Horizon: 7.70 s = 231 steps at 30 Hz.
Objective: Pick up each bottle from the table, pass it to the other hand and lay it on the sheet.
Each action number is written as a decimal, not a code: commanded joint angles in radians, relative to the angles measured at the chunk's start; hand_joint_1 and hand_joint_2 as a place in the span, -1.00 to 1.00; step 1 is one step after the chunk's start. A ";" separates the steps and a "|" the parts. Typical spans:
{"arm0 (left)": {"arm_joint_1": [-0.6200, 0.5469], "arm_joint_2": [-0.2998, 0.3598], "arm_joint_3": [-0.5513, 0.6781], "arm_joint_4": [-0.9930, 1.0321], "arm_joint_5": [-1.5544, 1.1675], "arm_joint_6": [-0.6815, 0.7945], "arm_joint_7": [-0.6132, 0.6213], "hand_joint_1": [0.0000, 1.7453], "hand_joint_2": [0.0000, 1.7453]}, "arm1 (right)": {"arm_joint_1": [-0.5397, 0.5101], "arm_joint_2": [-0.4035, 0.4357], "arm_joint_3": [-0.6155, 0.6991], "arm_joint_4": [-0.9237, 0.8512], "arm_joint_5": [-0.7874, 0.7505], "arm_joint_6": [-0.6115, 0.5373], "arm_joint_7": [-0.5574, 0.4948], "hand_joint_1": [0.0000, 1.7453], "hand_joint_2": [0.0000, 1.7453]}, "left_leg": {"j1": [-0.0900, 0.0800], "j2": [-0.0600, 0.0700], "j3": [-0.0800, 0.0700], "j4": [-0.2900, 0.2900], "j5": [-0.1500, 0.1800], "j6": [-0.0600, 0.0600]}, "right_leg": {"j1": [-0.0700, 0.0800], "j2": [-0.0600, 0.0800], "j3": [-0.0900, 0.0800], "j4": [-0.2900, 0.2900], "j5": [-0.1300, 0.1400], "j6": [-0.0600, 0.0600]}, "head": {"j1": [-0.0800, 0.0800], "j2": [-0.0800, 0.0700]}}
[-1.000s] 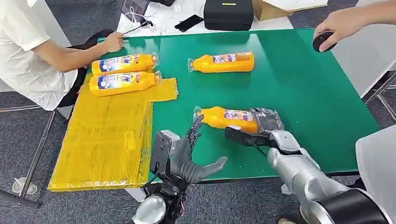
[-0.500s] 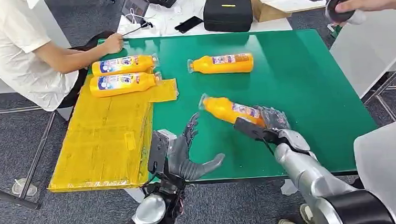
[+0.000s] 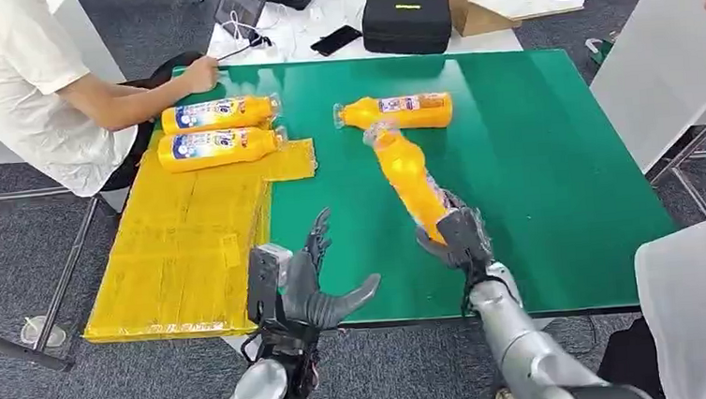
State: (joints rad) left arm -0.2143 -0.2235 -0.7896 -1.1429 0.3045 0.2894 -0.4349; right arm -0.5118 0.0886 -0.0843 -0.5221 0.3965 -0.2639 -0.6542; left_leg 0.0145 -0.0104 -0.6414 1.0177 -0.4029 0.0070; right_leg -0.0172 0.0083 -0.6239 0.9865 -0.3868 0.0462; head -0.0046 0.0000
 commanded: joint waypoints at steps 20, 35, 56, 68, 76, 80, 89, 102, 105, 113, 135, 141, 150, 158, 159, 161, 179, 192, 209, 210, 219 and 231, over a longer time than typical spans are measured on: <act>-0.028 0.038 0.059 -0.096 0.166 -0.119 0.046 -1.00 1.00 | 0.203 0.107 0.510 -0.410 -0.010 -0.058 -0.044 0.96 1.00 | 0.000 0.003 -0.004 0.000 -0.002 0.000 | 0.001 0.001 -0.005 0.000 -0.002 -0.002 | 0.000 0.000; -0.060 0.025 0.070 -0.125 0.243 -0.141 0.043 -1.00 1.00 | 0.196 0.074 0.679 -0.411 -0.059 -0.079 -0.044 0.92 1.00 | 0.001 0.001 -0.003 0.000 -0.002 0.000 | 0.001 -0.002 -0.003 0.000 -0.003 -0.003 | 0.000 0.000; -0.042 0.035 0.087 -0.237 0.278 -0.212 -0.059 1.00 1.00 | 0.178 0.087 0.727 -0.344 -0.098 -0.035 -0.041 0.76 1.00 | 0.001 0.000 -0.006 0.000 -0.001 0.000 | 0.001 -0.002 -0.007 0.000 -0.001 -0.002 | 0.000 0.000; -0.036 0.026 0.111 -0.234 0.247 -0.169 -0.084 1.00 1.00 | 0.175 0.114 0.738 -0.232 -0.119 -0.039 -0.044 -1.00 1.00 | 0.001 0.000 -0.003 0.000 -0.002 0.000 | 0.001 -0.003 -0.003 0.000 -0.003 -0.003 | 0.000 0.000; -0.058 0.035 0.180 -0.111 0.068 0.126 -0.103 1.00 1.00 | 0.252 0.092 0.767 -0.310 -0.050 -0.184 -0.044 -1.00 1.00 | 0.001 0.000 -0.005 -0.002 -0.001 0.000 | 0.001 -0.003 -0.005 -0.002 -0.002 -0.002 | 0.001 0.000; -0.045 0.030 0.227 -0.085 0.119 0.129 -0.051 1.00 1.00 | 0.263 0.083 0.770 -0.315 -0.030 -0.237 -0.044 -1.00 -1.00 | 0.001 0.001 -0.004 -0.001 -0.002 0.000 | 0.001 -0.001 -0.004 -0.001 -0.002 -0.002 | 0.000 0.000; -0.099 0.031 0.432 0.127 -0.527 0.409 -0.157 1.00 1.00 | 0.311 0.015 0.695 -0.461 -0.130 -0.432 -0.044 -1.00 -1.00 | 0.001 0.002 0.000 -0.002 -0.003 0.000 | 0.001 -0.002 0.000 -0.002 -0.003 -0.004 | 0.000 0.000; -0.192 0.020 0.721 0.354 -1.356 0.409 0.011 1.00 1.00 | 0.369 0.053 0.324 -0.634 0.010 -0.434 -0.044 -1.00 1.00 | 0.000 0.001 -0.005 -0.001 -0.001 0.000 | 0.000 -0.001 -0.006 0.000 -0.002 -0.002 | 0.001 0.000; -0.258 0.052 0.644 0.500 -1.455 0.374 0.125 1.00 1.00 | 0.364 0.043 0.339 -0.625 -0.019 -0.434 -0.044 -1.00 1.00 | 0.000 0.001 -0.003 -0.001 -0.002 0.000 | 0.001 -0.002 -0.004 0.000 -0.002 -0.003 | 0.001 0.000; -0.297 0.074 0.591 0.570 -1.523 0.347 0.182 1.00 1.00 | 0.356 0.030 0.367 -0.615 -0.044 -0.434 -0.044 -1.00 1.00 | 0.000 0.002 -0.006 0.000 -0.001 0.000 | 0.000 0.000 -0.007 0.000 -0.001 -0.002 | 0.000 0.000; -0.405 0.088 0.512 0.756 -1.532 0.115 0.196 1.00 1.00 | 0.332 0.016 0.430 -0.588 -0.114 -0.434 -0.044 -1.00 1.00 | 0.000 0.002 -0.006 0.000 -0.002 0.000 | 0.001 0.000 -0.006 0.000 -0.001 -0.002 | 0.000 0.000; -0.427 0.106 0.484 0.814 -1.509 -0.097 0.160 0.76 1.00 | 0.312 0.006 0.452 -0.567 -0.172 -0.418 -0.044 -1.00 1.00 | 0.001 0.003 -0.005 0.000 -0.002 0.000 | 0.001 0.000 -0.005 0.000 -0.002 -0.003 | 0.000 0.000; -0.416 0.111 0.495 0.803 -1.470 -0.141 0.140 0.64 1.00 | 0.299 0.001 0.456 -0.542 -0.207 -0.421 -0.044 -1.00 1.00 | 0.000 0.003 -0.005 -0.001 -0.001 0.000 | 0.000 0.001 -0.006 0.000 -0.001 -0.002 | 0.000 0.000; -0.410 0.106 0.480 0.796 -1.451 -0.134 0.151 0.54 1.00 | 0.296 -0.005 0.466 -0.536 -0.223 -0.420 -0.044 -1.00 1.00 | 0.000 0.003 -0.005 0.000 -0.001 0.000 | 0.000 0.001 -0.006 0.000 -0.001 -0.002 | 0.000 0.000; -0.407 0.106 0.480 0.799 -1.448 -0.139 0.151 0.50 1.00 | 0.296 -0.004 0.467 -0.534 -0.222 -0.420 -0.044 -1.00 1.00 | 0.000 0.004 -0.004 -0.001 -0.002 0.000 | 0.000 0.001 -0.004 0.000 -0.001 -0.002 | 0.000 0.000; -0.407 0.106 0.480 0.799 -1.448 -0.139 0.151 0.52 1.00 | 0.296 -0.004 0.467 -0.534 -0.222 -0.420 -0.044 -1.00 1.00 | 0.000 0.004 -0.004 -0.001 -0.002 0.000 | 0.001 0.002 -0.005 0.000 -0.001 -0.002 | 0.000 0.000; -0.430 0.149 0.424 0.816 -1.419 -0.345 0.070 -1.00 1.00 | 0.281 -0.011 0.464 -0.522 -0.196 -0.434 -0.044 -1.00 1.00 | 0.001 0.006 0.002 -0.001 -0.003 0.000 | 0.001 0.003 0.001 -0.001 -0.002 -0.004 | 0.000 0.000; -0.397 0.189 0.420 0.746 -1.270 -0.484 -0.146 -1.00 1.00 | 0.276 -0.018 0.502 -0.516 -0.197 -0.434 -0.044 -1.00 1.00 | 0.000 0.006 0.002 -0.002 -0.002 0.000 | 0.000 0.003 0.001 -0.001 0.000 -0.003 | 0.000 0.000; -0.232 0.149 0.339 0.426 -1.133 -0.135 -0.133 -1.00 1.00 | 0.349 -0.014 0.413 -0.580 -0.038 -0.434 -0.044 -1.00 1.00 | 0.000 0.000 0.002 -0.001 -0.002 0.000 | 0.000 -0.002 0.002 -0.001 -0.002 -0.003 | 0.000 0.000; -0.215 0.148 0.314 0.392 -1.116 -0.103 -0.120 -1.00 1.00 | 0.366 -0.003 0.373 -0.593 0.037 -0.434 -0.044 -1.00 1.00 | 0.000 0.000 0.000 0.000 -0.002 0.000 | 0.000 -0.002 0.000 0.000 -0.002 -0.002 | 0.000 0.000; -0.184 0.152 0.271 0.323 -1.090 -0.056 -0.120 -1.00 1.00 | 0.388 -0.002 0.343 -0.620 0.136 -0.434 -0.044 -1.00 1.00 | 0.000 0.001 -0.004 0.000 -0.002 0.000 | 0.000 -0.001 -0.004 0.001 -0.002 -0.002 | 0.001 0.000; 0.068 0.075 0.219 -0.088 -0.780 0.097 -0.076 -1.00 1.00 | 0.477 -0.034 0.126 -0.713 0.600 -0.434 -0.044 -1.00 1.00 | -0.001 -0.002 -0.003 0.001 -0.004 0.001 | 0.000 -0.004 -0.002 0.001 -0.005 -0.001 | 0.000 0.000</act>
State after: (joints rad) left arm -0.2586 -0.1208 -0.4940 -0.9950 -0.5671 0.3622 -0.5662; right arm -0.0554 0.0901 0.1943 -1.2103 0.9143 -0.6969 -0.7000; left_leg 0.0140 -0.0105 -0.6503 1.0176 -0.4042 0.0072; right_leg -0.0180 0.0080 -0.6326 0.9867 -0.3888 0.0472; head -0.0042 0.0000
